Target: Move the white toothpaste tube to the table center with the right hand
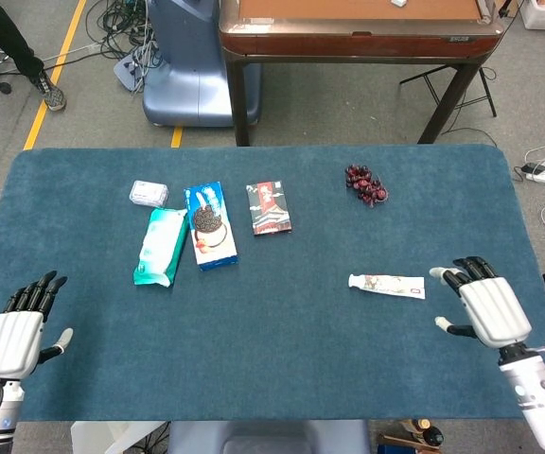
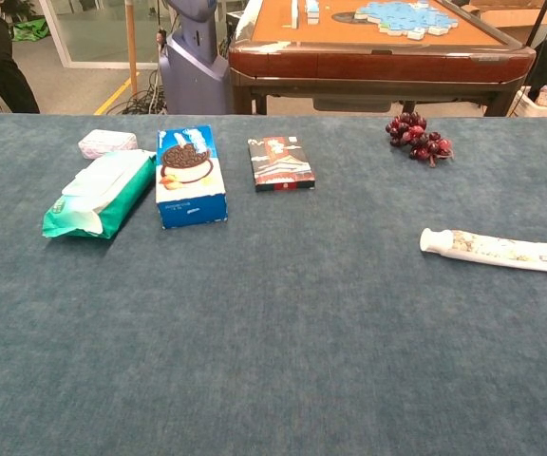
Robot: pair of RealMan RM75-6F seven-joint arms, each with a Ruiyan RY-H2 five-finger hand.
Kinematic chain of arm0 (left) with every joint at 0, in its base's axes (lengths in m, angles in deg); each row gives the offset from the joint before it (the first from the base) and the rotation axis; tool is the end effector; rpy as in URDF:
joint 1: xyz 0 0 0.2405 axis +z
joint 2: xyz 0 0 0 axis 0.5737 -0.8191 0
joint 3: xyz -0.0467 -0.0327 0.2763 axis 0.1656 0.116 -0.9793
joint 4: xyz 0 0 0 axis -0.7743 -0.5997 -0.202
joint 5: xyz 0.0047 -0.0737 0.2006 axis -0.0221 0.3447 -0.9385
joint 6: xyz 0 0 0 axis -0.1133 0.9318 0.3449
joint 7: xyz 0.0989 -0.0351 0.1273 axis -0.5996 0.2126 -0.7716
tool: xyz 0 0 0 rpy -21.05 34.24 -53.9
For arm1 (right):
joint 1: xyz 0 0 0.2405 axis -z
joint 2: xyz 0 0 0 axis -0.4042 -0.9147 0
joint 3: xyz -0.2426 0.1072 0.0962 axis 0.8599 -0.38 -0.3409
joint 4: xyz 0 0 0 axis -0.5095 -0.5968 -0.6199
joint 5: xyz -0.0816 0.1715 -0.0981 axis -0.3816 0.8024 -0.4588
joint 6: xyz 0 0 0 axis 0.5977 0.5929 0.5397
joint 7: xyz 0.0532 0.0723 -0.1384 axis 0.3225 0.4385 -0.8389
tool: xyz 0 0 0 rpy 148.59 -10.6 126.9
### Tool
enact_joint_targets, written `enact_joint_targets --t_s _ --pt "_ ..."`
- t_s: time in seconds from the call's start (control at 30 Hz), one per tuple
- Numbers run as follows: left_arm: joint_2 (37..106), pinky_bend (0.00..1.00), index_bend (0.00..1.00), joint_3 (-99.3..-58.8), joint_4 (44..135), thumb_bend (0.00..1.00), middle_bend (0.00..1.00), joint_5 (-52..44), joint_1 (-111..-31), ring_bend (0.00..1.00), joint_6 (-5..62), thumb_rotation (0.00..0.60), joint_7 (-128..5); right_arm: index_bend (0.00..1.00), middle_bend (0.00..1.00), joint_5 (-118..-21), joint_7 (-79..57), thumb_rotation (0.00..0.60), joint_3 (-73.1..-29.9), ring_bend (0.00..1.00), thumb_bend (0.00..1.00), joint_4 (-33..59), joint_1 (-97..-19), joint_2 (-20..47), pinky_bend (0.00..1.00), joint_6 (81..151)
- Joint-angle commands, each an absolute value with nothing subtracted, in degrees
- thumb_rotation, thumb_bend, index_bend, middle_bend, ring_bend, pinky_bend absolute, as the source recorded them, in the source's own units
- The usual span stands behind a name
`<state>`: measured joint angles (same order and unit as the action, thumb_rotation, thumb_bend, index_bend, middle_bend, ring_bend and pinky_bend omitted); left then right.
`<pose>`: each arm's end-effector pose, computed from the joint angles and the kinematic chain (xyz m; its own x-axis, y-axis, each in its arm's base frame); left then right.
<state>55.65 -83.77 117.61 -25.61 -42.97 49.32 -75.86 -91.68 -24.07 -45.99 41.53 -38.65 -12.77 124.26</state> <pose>-0.2969 0.2201 0.1408 0.4534 -0.0111 0.8912 0.8910 -0.0210 -0.4535 -0.2757 -0.2564 0.1602 0.5364 -0.1049 0.8374 -0.8365 -0.1977 0.5111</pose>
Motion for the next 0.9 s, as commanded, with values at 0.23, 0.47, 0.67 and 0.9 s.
enact_joint_targets --t_s 0.23,0.47,0.67,0.9 --pt "54.3 0.13 0.12 -84.5 117.9 0.24 0.08 -25.5 -41.8 0.13 49.7 0.6 -74.9 0.3 0.39 -78.7 -34.5 0.6 -49.8 0.21 0.18 36.5 -49.3 -5.0 0.17 110.2" --pt "53.3 0.13 0.12 -84.9 118.2 0.24 0.08 -25.5 -41.1 0.13 50.0 0.6 -74.4 0.3 0.37 -72.8 -38.4 0.6 -49.8 0.21 0.21 29.4 -54.0 2.5 0.19 105.3" --pt "52.7 0.13 0.12 -85.2 118.4 0.24 0.08 -25.2 -40.7 0.13 49.8 0.6 -73.9 0.3 0.37 -69.2 -41.4 0.6 -49.2 0.21 0.27 24.5 -56.8 7.2 0.19 102.7" --pt "52.6 0.13 0.12 -85.2 118.1 0.24 0.08 -24.9 -40.5 0.13 49.4 0.6 -73.4 0.3 0.37 -67.2 -42.3 0.6 -48.6 0.21 0.27 21.9 -58.5 9.8 0.19 102.1"
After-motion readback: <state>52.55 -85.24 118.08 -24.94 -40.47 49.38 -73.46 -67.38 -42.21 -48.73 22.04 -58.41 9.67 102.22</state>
